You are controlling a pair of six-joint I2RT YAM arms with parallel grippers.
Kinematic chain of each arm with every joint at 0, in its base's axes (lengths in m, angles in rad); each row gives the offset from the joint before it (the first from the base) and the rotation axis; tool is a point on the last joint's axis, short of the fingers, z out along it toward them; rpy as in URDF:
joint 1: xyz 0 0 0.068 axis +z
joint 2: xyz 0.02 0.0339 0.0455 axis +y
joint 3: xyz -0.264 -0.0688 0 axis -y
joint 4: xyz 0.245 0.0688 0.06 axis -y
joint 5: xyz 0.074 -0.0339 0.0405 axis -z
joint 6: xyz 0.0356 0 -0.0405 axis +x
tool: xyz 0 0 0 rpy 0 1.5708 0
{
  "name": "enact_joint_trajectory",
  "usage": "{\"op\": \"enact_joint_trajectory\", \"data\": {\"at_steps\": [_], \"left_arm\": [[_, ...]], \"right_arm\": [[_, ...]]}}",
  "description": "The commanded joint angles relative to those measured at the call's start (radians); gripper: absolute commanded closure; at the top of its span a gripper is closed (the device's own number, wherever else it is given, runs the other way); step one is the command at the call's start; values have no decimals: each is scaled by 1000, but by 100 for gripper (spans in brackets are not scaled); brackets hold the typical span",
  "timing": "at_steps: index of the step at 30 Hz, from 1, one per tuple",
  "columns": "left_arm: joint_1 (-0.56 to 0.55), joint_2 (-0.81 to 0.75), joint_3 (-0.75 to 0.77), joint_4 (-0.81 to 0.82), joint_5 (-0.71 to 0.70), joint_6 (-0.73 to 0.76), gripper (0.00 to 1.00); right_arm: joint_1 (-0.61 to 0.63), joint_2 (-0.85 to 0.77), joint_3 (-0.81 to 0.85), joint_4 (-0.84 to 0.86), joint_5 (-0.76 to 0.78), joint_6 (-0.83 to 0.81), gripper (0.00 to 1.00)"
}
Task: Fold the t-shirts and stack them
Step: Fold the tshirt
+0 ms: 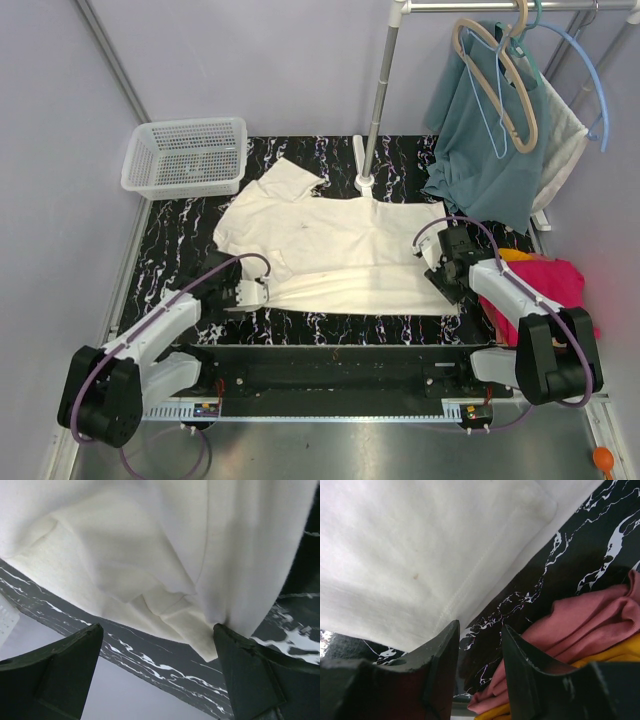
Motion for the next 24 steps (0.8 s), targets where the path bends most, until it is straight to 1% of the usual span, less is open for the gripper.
{"op": "enact_joint_trajectory", "data": {"at_steps": [1, 5, 15, 17, 20, 23, 24], "left_arm": [[-4, -72, -10, -137, 2, 32, 1], [-4, -95, 45, -154, 31, 13, 1], [-2, -49, 228, -154, 57, -20, 1], [-2, -37, 265, -149, 85, -37, 1], [-1, 19, 340, -140, 145, -69, 1], [13, 106, 418, -137, 229, -89, 1], [19, 158, 456, -135, 248, -97, 1]], "right_arm": [[7, -23, 22, -45, -18, -2, 53], [5, -19, 45, -46, -15, 3, 53], [8, -3, 131, -50, -7, 10, 53], [8, 7, 145, -50, -6, 10, 53], [10, 33, 176, -43, -1, 17, 53], [10, 62, 202, -27, 1, 29, 53], [10, 69, 211, -19, 1, 30, 53]]}}
